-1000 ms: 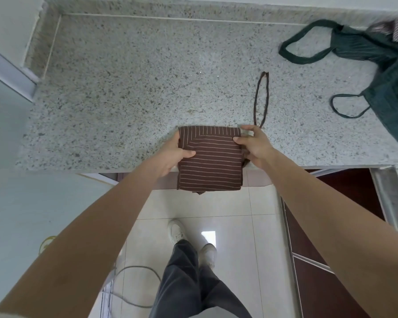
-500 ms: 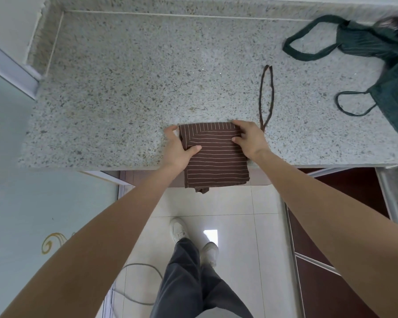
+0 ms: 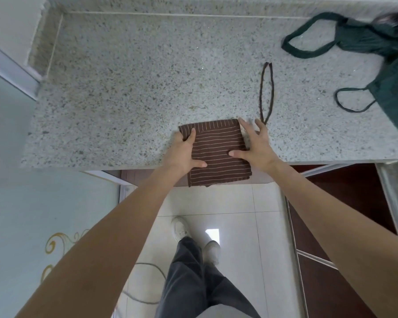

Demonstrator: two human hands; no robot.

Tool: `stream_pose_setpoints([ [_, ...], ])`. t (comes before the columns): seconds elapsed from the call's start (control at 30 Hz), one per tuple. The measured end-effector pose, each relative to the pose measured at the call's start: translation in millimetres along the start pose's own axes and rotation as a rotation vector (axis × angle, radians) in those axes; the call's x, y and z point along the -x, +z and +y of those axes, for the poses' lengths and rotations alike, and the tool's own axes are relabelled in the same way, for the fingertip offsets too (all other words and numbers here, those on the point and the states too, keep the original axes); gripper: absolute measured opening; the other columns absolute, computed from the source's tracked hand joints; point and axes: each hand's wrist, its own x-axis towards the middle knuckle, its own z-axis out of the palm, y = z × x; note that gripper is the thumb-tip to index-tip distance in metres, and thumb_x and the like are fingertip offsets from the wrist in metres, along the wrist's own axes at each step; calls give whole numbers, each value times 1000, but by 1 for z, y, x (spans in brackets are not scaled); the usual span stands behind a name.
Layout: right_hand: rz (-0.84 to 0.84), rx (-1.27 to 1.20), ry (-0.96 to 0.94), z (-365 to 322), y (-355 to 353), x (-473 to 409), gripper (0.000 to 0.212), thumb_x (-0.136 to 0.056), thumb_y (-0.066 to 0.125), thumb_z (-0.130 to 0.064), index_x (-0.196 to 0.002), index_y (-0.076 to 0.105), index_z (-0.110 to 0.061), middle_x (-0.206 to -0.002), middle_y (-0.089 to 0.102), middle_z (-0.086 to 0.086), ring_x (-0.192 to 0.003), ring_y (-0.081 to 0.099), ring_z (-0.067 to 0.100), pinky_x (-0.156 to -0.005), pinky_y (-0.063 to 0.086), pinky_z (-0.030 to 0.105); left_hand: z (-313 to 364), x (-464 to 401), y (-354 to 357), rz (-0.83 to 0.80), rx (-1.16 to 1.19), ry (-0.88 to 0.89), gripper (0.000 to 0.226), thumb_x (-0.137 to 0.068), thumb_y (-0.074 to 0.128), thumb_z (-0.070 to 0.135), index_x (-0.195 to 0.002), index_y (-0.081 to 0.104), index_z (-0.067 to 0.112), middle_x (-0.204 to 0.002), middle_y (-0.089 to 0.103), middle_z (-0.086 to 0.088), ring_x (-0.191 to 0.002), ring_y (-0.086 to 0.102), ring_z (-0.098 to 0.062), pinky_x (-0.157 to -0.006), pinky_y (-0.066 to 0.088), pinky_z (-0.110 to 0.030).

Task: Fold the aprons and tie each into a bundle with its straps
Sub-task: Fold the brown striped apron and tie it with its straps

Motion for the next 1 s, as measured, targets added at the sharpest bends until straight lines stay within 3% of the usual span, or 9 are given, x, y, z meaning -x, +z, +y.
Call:
stream_pose_setpoints([
  [0.1,-108,249,-146,9,1,1,97,-72,79,-32,-150,21,-22,-158,-6,7,-145,0,24,-117,6,36,2,-4,-1,-24,26,-14,112,-73,76,43,-151,-2,22,-151,8,-16,-139,22,-28,-115,24,-35],
  [0.17,-204,371,-163,10,-1,-5,99,-74,77,-34,-150,16,-17,-159,-8,2,-146,1,19,-118,8,31,2,-6,-2,-36,23,-12,113,-74,75,43,-151,-5,22,-151,8,-16,-139,21,-28,-114,24,-34],
  [0.27,-278,586,-133,6,-5,-12,101,-78,73,-39,-151,7,-18,-158,-13,-2,-146,0,15,-117,19,35,3,-7,-4,-67,-27,-16,117,-72,75,47,-150,-9,23,-151,6,-16,-139,21,-28,-112,26,-35],
  [0.4,-326,799,-125,-3,-6,-10,110,-78,72,-43,-151,-7,-18,-157,-21,0,-146,-6,13,-117,10,39,2,-7,-4,-82,-277,-61,129,-64,74,62,-148,-17,26,-153,-5,-20,-142,2,-34,-114,18,-51],
  [0.63,-325,955,-93,-9,2,-8,119,-75,73,-47,-150,-13,-13,-155,-24,6,-146,-7,19,-118,7,41,5,-5,0,33,-465,-70,134,-55,71,73,-149,-10,24,-150,4,-19,-139,8,-35,-109,23,-53],
  [0.7,-339,962,-76,-11,3,-6,124,-73,74,-50,-148,-16,-12,-154,-27,7,-146,-9,19,-118,6,42,4,-6,0,49,-321,-95,130,-54,72,72,-150,-3,27,-150,4,-19,-139,7,-36,-112,20,-53],
  [0.8,-337,946,-43,-14,8,-2,130,-70,75,-52,-147,-21,-11,-152,-31,8,-146,-8,21,-118,5,43,1,-10,-4,191,332,-173,118,-59,80,56,-149,12,22,-147,22,-16,-137,26,-32,-112,28,-48],
  [0.87,-303,983,-39,-16,12,-1,130,-70,75,-51,-146,-20,-9,-153,-30,9,-146,-8,24,-117,5,44,0,-13,-15,205,642,-230,106,-67,82,39,-147,18,12,-142,41,-13,-129,44,-27,-106,37,-39],
  [1.0,-218,996,-33,-26,16,-1,124,-66,74,-57,-150,-4,-10,-144,10,13,-133,20,27,-107,32,39,0,-21,-39,56,675,-234,46,-75,78,14,-115,58,2,-115,62,-7,-102,61,-21,-82,48,-26],
])
